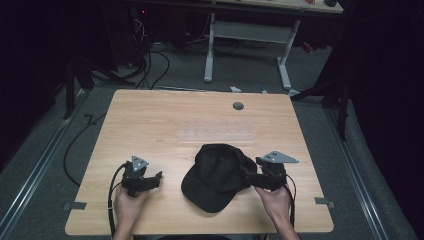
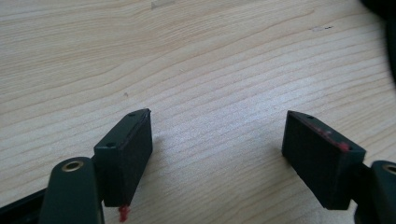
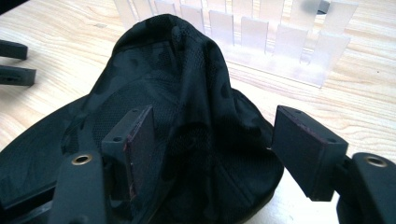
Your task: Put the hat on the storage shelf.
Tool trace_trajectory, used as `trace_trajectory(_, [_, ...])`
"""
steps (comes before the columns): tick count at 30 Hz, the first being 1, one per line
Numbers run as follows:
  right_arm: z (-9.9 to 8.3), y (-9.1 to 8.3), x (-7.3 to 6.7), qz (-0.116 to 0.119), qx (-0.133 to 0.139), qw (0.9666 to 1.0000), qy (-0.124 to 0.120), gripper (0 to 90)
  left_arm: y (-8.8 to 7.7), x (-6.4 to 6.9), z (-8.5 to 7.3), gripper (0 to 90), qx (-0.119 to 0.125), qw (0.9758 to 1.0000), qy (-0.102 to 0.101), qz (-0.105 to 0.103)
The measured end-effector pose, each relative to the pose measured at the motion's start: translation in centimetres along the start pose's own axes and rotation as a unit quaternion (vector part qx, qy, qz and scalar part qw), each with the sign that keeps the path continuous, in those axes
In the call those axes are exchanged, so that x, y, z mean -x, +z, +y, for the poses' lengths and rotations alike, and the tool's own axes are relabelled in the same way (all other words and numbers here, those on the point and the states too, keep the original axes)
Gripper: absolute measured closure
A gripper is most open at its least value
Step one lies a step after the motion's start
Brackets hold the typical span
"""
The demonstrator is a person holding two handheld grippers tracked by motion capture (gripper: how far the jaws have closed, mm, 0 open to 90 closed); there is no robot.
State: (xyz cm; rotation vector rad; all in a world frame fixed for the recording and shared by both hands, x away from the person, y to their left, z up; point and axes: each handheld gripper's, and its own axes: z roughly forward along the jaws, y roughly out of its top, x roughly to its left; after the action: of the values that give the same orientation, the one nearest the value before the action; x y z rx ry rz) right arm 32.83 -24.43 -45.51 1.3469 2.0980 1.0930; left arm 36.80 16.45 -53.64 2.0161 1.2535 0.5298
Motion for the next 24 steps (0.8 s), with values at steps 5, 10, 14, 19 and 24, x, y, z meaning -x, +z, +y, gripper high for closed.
trace_trajectory(5, [0.5, 0.8, -0.2, -0.008, -0.007, 0.9999, -0.003, 31.1, 0.0, 0.0, 0.0, 24.9, 0.000, 1.0000, 0.000, 0.000])
trace_trajectory(10, [1.0, 1.8, -0.4, -0.014, -0.009, 0.9998, -0.005, 31.8, 0.0, 0.0, 0.0, 24.8, 0.000, 1.0000, 0.000, 0.000])
trace_trajectory(14, [1.3, 2.4, -0.4, -0.020, -0.012, 0.9997, -0.010, 33.0, 0.0, 0.0, 0.0, 24.8, 0.000, 1.0000, 0.000, 0.000])
trace_trajectory(19, [1.2, 3.1, -0.4, -0.024, -0.026, 0.9994, -0.008, 34.7, 0.0, 0.0, 0.0, 24.8, 0.000, 1.0000, 0.000, 0.000])
trace_trajectory(24, [1.2, 3.7, -0.3, -0.023, -0.033, 0.9992, -0.002, 37.7, 0.0, 0.0, 0.0, 24.8, 0.000, 1.0000, 0.000, 0.000])
